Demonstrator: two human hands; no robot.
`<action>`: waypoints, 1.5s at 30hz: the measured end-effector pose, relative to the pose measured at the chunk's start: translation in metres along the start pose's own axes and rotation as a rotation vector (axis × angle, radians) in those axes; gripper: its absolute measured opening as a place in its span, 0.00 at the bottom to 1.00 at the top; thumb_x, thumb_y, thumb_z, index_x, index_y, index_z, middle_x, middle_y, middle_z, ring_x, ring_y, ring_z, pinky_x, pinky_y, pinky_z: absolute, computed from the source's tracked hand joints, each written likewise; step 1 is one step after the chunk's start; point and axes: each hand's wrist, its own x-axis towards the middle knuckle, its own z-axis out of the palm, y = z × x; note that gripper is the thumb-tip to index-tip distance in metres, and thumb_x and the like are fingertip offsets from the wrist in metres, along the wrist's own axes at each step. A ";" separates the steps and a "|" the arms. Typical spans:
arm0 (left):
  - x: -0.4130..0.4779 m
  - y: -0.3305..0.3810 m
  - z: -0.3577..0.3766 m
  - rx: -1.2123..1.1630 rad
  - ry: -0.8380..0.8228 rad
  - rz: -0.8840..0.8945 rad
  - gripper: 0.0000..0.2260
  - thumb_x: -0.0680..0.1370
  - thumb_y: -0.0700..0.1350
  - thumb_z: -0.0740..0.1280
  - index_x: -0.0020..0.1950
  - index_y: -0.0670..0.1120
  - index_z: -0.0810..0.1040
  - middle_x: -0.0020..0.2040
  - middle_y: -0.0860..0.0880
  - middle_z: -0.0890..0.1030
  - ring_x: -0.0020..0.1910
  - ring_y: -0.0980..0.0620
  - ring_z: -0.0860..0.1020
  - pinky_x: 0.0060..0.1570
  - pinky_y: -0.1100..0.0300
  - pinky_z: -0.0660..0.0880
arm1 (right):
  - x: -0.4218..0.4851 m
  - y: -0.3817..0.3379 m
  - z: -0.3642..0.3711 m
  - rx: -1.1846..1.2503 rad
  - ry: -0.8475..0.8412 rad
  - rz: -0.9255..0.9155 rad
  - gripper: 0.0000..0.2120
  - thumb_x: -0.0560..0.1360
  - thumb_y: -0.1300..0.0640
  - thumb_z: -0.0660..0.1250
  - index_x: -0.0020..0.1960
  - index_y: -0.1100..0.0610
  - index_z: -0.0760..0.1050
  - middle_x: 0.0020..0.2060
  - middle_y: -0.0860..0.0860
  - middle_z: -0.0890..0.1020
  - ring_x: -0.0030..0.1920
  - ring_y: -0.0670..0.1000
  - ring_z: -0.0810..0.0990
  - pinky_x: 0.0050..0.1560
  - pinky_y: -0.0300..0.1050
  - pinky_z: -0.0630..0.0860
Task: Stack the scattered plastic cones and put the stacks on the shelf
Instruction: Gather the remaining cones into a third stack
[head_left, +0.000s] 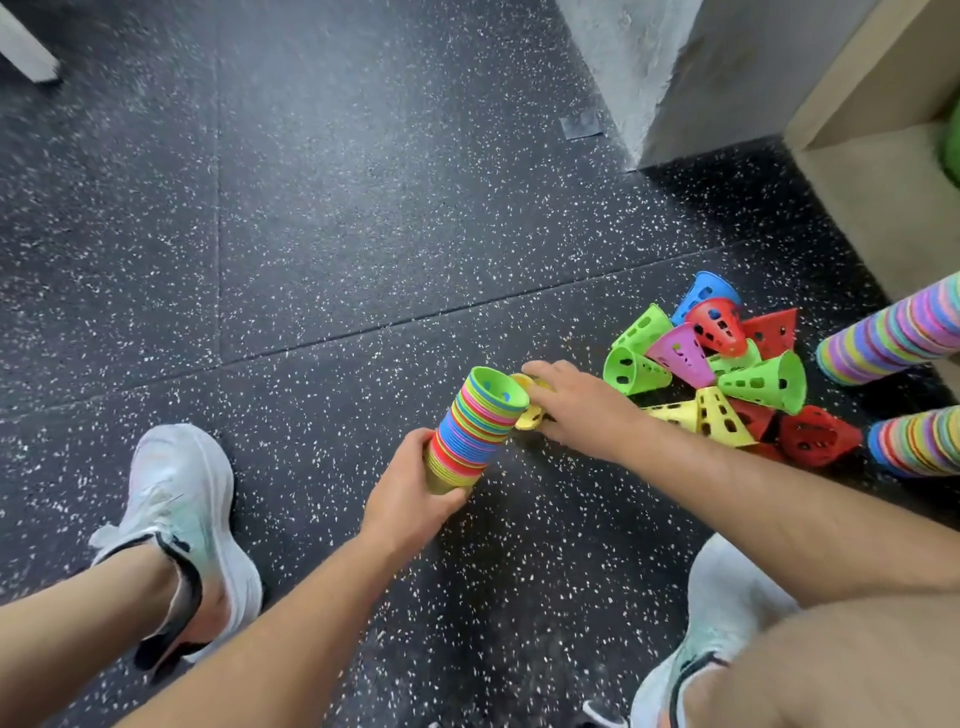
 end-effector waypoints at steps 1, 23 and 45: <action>0.001 0.002 0.001 -0.002 -0.005 0.004 0.29 0.69 0.55 0.79 0.65 0.60 0.68 0.53 0.61 0.79 0.50 0.60 0.80 0.47 0.57 0.75 | -0.004 0.004 -0.004 0.096 0.049 0.051 0.21 0.76 0.51 0.69 0.64 0.57 0.71 0.71 0.52 0.65 0.64 0.57 0.71 0.59 0.52 0.75; 0.045 0.089 0.050 -0.039 -0.079 0.198 0.32 0.69 0.47 0.77 0.71 0.55 0.69 0.63 0.55 0.74 0.58 0.56 0.76 0.57 0.57 0.74 | -0.064 0.062 -0.054 0.459 0.449 0.401 0.19 0.80 0.44 0.62 0.67 0.51 0.71 0.61 0.47 0.78 0.63 0.52 0.73 0.65 0.52 0.69; 0.065 0.113 0.060 -0.086 -0.097 0.222 0.32 0.70 0.42 0.77 0.71 0.51 0.68 0.62 0.52 0.75 0.57 0.56 0.76 0.57 0.61 0.74 | -0.076 0.109 -0.091 0.641 0.687 0.469 0.06 0.78 0.49 0.69 0.50 0.51 0.79 0.53 0.46 0.79 0.57 0.51 0.76 0.57 0.46 0.72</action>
